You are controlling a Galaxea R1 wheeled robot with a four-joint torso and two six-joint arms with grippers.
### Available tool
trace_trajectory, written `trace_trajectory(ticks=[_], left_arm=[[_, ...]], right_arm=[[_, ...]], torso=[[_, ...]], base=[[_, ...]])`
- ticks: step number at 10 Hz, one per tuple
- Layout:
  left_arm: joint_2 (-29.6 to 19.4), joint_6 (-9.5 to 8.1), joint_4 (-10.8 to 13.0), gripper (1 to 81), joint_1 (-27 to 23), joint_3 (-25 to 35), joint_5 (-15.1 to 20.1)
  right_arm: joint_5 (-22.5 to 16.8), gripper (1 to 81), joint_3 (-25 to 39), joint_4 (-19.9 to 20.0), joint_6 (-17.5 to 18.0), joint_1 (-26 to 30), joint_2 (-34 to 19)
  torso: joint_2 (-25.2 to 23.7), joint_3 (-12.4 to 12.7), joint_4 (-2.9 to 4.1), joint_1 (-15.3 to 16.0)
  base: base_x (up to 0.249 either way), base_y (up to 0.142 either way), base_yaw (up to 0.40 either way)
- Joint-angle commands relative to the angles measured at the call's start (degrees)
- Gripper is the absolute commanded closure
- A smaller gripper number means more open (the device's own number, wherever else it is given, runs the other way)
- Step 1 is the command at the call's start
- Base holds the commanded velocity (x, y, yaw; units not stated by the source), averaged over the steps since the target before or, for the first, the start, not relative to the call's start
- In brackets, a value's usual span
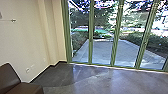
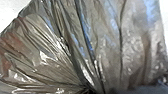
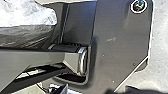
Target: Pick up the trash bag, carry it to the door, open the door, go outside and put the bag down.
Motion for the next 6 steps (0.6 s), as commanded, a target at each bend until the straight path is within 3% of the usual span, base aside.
trace_trajectory(ticks=[1, 6], left_arm=[[0.27, 0.32, 0.01, 81.1, -3.05, 0.25, 4.52], [0.18, 0.32, 0.01, 81.1, -3.05, 0.25, 4.52]], right_arm=[[-4.01, 1.0, -0.06, -0.11, -0.20, 2.83, -0.09], [-4.01, 1.0, -0.06, -0.28, -0.12, 2.83, -0.01]], torso=[[0.00, 0.00, 0.00, 0.00], [0.00, 0.00, 0.00, -0.02]], base=[[0.000, 0.000, -0.338], [0.000, 0.000, -0.339]])
